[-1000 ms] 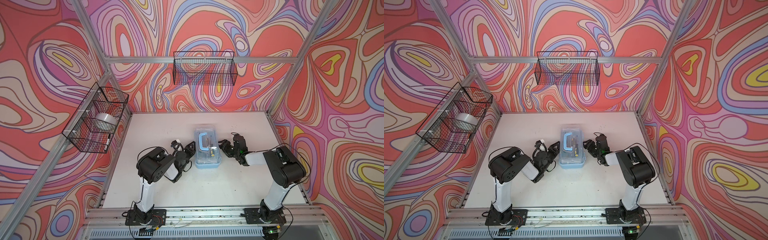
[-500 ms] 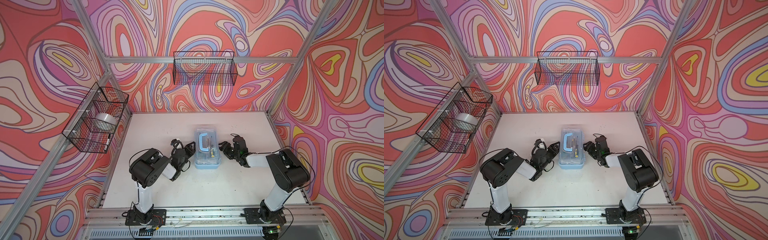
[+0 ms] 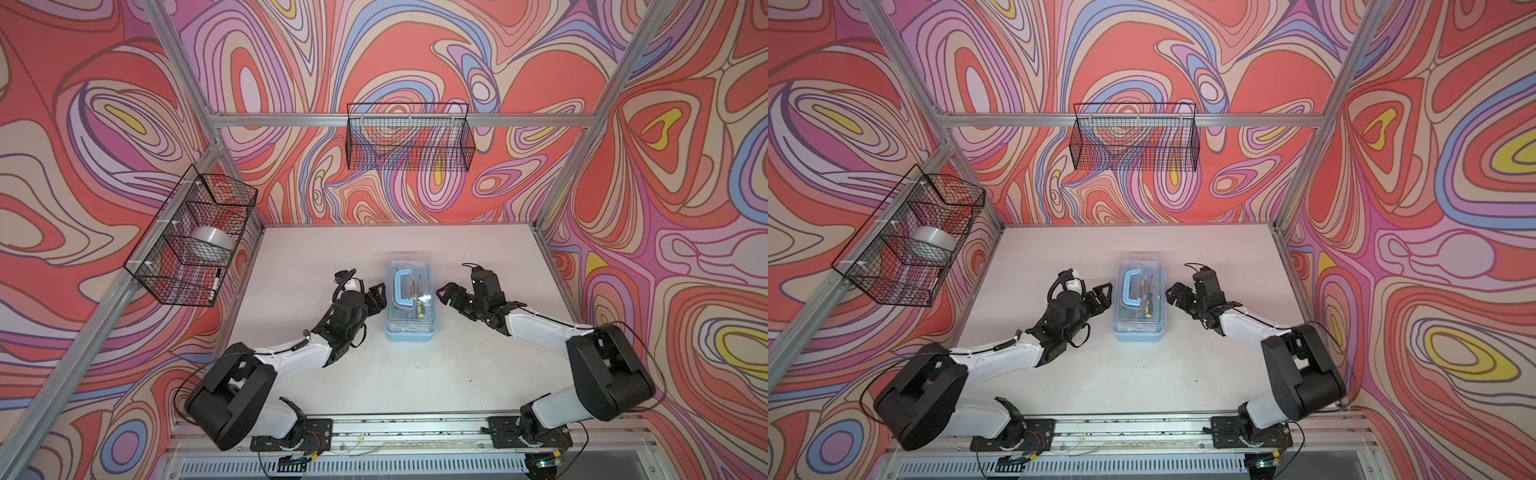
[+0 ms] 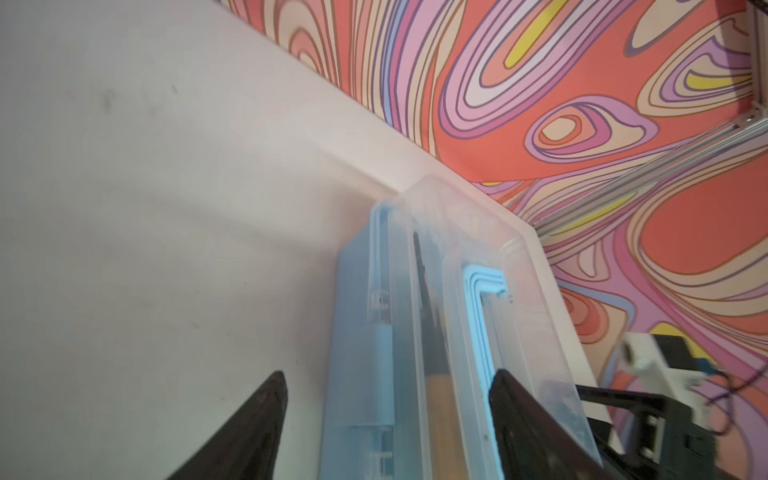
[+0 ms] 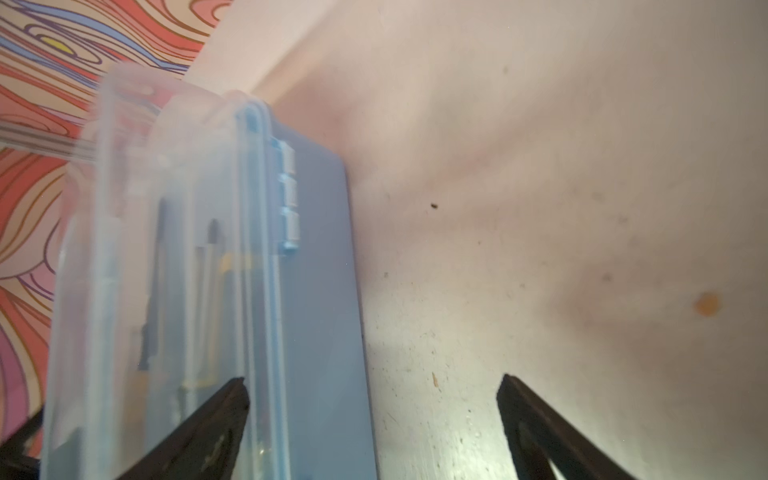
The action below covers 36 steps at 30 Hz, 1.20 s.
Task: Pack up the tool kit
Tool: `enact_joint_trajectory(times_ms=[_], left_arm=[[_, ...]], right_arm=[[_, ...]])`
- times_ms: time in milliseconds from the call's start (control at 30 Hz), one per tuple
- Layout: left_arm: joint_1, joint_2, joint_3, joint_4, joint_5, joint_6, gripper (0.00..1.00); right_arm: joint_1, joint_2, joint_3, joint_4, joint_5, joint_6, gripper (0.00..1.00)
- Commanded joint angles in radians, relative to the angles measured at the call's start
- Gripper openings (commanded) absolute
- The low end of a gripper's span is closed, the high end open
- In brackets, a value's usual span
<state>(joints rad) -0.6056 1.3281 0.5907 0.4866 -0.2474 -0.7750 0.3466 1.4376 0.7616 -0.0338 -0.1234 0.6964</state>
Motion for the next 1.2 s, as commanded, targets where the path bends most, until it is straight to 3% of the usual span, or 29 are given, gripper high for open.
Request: enact_joint_trajectory(times_ms=[0,67,133,267,333,433,533,633,700,900,967,1000,1033,1067,1167], left_arm=[[0.034,-0.101,0.090,-0.359,-0.249,0.232,0.89],[0.045,-0.151,0.089,-0.379,-0.347,0.344,0.92],[0.049,-0.195,0.046,-0.311,-0.422,0.470,0.96],[0.074,-0.222,-0.059,-0.125,-0.551,0.696,1.00],[0.116,-0.222,-0.115,-0.080,-0.604,0.725,1.00],[0.198,-0.251,-0.204,0.013,-0.592,0.746,1.00],[0.324,-0.295,-0.297,0.065,-0.473,0.716,1.00],[0.463,-0.320,-0.357,0.062,-0.352,0.596,1.00],[0.547,-0.290,-0.385,0.121,-0.242,0.541,1.00],[0.566,-0.057,-0.323,0.320,-0.228,0.644,1.00],[0.614,0.061,-0.291,0.385,-0.114,0.599,1.00],[0.619,0.118,-0.267,0.429,-0.091,0.633,1.00],[0.607,0.104,-0.223,0.296,-0.029,0.653,1.00],[0.607,0.103,-0.211,0.278,0.006,0.663,1.00],[0.604,0.164,-0.276,0.450,0.060,0.684,1.00]], right_arm=[[0.003,-0.126,0.105,-0.235,0.358,-0.244,0.98],[0.003,-0.172,0.097,-0.231,0.621,-0.329,0.98],[-0.002,-0.209,0.033,-0.124,0.759,-0.421,0.98],[-0.040,-0.143,-0.141,0.259,0.790,-0.581,0.98],[-0.060,-0.039,-0.154,0.363,0.803,-0.584,0.98],[-0.092,0.107,-0.174,0.575,0.813,-0.630,0.98],[-0.122,0.206,-0.201,0.783,0.819,-0.690,0.98],[-0.135,0.260,-0.282,1.036,0.746,-0.758,0.98],[-0.143,0.249,-0.298,1.039,0.720,-0.741,0.99],[-0.162,0.247,-0.300,1.035,0.633,-0.753,0.98],[-0.172,0.241,-0.304,1.031,0.573,-0.760,0.98],[-0.180,0.236,-0.313,1.035,0.546,-0.756,0.98],[-0.196,0.232,-0.329,1.057,0.503,-0.750,0.98],[-0.208,0.227,-0.333,1.057,0.472,-0.742,0.98],[-0.228,0.225,-0.343,1.063,0.437,-0.725,0.98]])
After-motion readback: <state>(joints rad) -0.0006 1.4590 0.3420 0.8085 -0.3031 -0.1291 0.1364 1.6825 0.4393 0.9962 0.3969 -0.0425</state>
